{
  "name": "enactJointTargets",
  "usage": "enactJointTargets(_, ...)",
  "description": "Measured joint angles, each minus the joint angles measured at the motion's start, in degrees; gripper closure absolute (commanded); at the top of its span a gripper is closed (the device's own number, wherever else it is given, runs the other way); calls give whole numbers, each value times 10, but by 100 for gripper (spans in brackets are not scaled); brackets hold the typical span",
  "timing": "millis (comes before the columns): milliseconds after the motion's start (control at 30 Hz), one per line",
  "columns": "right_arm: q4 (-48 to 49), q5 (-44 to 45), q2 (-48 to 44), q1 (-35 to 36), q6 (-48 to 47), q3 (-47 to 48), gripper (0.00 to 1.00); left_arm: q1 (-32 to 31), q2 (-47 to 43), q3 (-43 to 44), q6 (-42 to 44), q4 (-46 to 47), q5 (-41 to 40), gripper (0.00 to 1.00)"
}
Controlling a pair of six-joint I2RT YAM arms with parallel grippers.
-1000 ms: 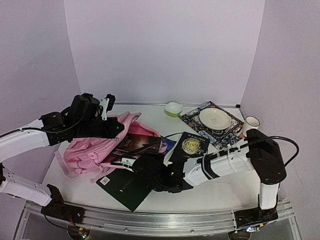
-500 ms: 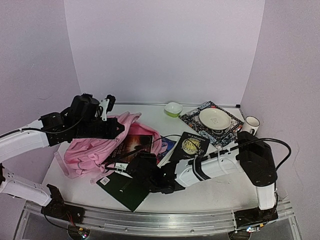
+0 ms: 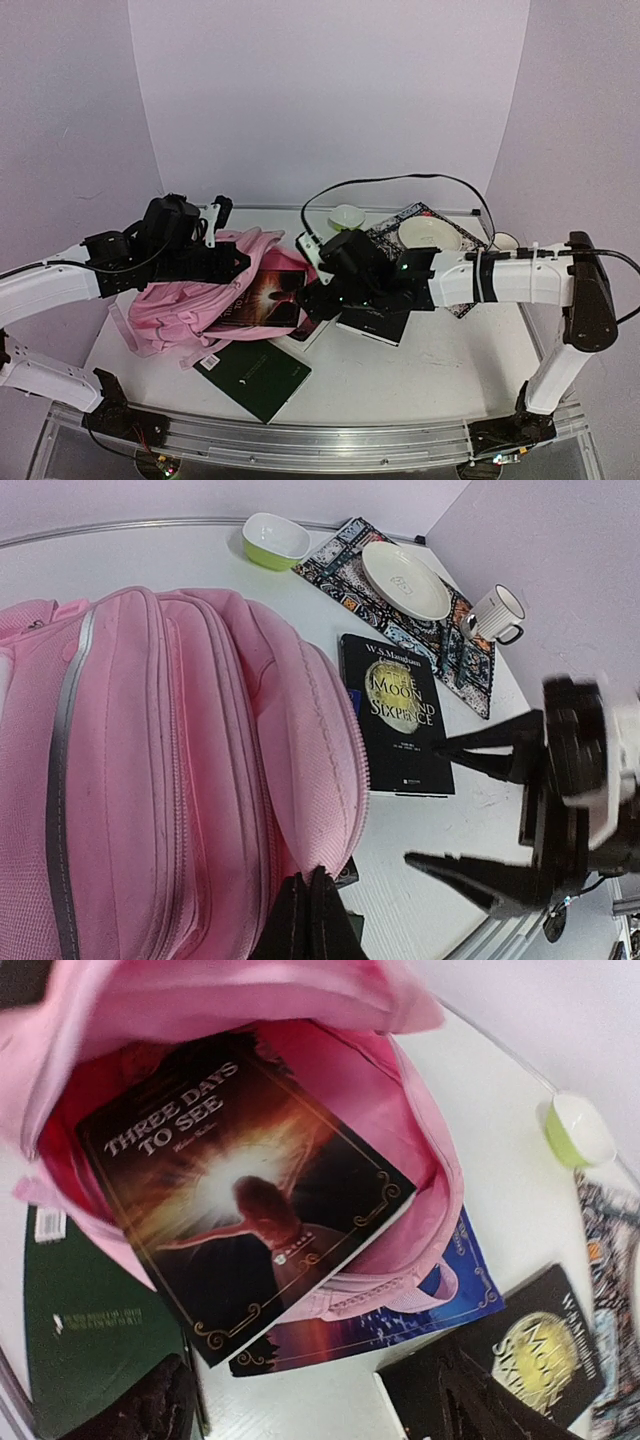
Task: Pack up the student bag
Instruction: Place the book in the largest pocket of the bag, then adjust the book in the largest pocket of the bag.
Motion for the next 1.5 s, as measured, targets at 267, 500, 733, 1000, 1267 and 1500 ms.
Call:
enactJointTargets(267,74,-184,34,-69,278,-23,29,0,0,-1,2,2,11,100)
enactJointTargets(500,156,-261,95,-83,420,-42,37,0,4,-1,2,2,18,100)
enactJointTargets(733,220,-298,110,-86,487,-65,57,0,14,-1,7,4,23,100)
enactJointTargets(1000,290,-360,115,-86,540,-66,66,0,23,-1,12,4,37,100)
enactJointTargets(1267,309,-381,119,-87,563,-53,74,0,26,-1,12,5,43,100)
enactJointTargets(1500,341,-376,163,-90,587,-32,100,1,26,-1,12,5,53,100)
